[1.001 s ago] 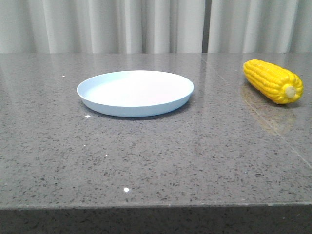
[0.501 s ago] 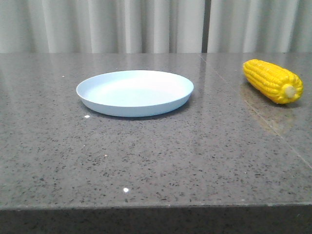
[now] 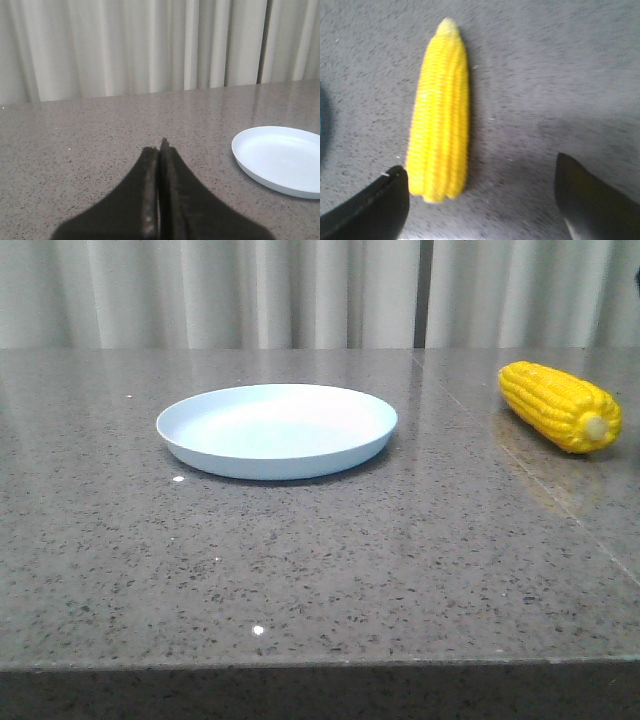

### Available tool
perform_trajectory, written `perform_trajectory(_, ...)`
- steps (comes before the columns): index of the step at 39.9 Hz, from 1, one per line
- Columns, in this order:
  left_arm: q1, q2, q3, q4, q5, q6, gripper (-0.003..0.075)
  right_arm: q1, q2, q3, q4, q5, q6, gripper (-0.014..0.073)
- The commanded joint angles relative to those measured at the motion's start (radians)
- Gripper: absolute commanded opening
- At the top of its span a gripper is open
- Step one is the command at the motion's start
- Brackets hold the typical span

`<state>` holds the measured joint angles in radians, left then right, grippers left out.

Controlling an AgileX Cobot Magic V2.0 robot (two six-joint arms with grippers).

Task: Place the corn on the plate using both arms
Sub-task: 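Lower the open right gripper over the yellow corn cob, then close the right gripper on the corn and lift it toward the plate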

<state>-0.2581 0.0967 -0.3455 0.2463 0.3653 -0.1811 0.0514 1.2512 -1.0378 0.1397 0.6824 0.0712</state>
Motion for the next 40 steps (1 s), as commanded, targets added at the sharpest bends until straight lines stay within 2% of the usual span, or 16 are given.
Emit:
perform_trajectory(1, 0.001, 0.009, -0.026, 0.005, -0.079, -0.01, -0.002, 0.031, 0.075, -0.094, 0.021, -0.028, -0.005, 0.0615)
perform_trajectory(11, 0.001, 0.009, -0.026, 0.005, -0.079, -0.01, -0.002, 0.071, 0.304, -0.219, 0.028, -0.014, -0.005, 0.0615)
perform_trajectory(20, 0.001, 0.009, -0.026, 0.005, -0.079, -0.01, -0.002, 0.071, 0.374, -0.236, 0.028, -0.009, -0.005, 0.06)
perform_trajectory(23, 0.001, 0.009, -0.026, 0.005, -0.079, -0.01, -0.002, 0.071, 0.375, -0.236, 0.028, -0.01, -0.005, 0.0521)
perform_trajectory(28, 0.001, 0.009, -0.026, 0.005, -0.079, -0.01, -0.002, 0.071, 0.375, -0.236, 0.028, -0.01, -0.005, 0.0264)
perform_trajectory(32, 0.001, 0.009, -0.026, 0.005, -0.079, -0.01, -0.002, 0.071, 0.366, -0.236, 0.028, -0.01, -0.005, 0.0097)
perform_trajectory(34, 0.001, 0.009, -0.026, 0.005, -0.079, -0.01, -0.002, 0.071, 0.351, -0.236, 0.028, 0.003, -0.005, 0.0057)
perform_trajectory(40, 0.001, 0.009, -0.026, 0.005, -0.079, -0.01, -0.002, 0.08, 0.282, -0.266, 0.026, 0.048, 0.014, 0.0061)
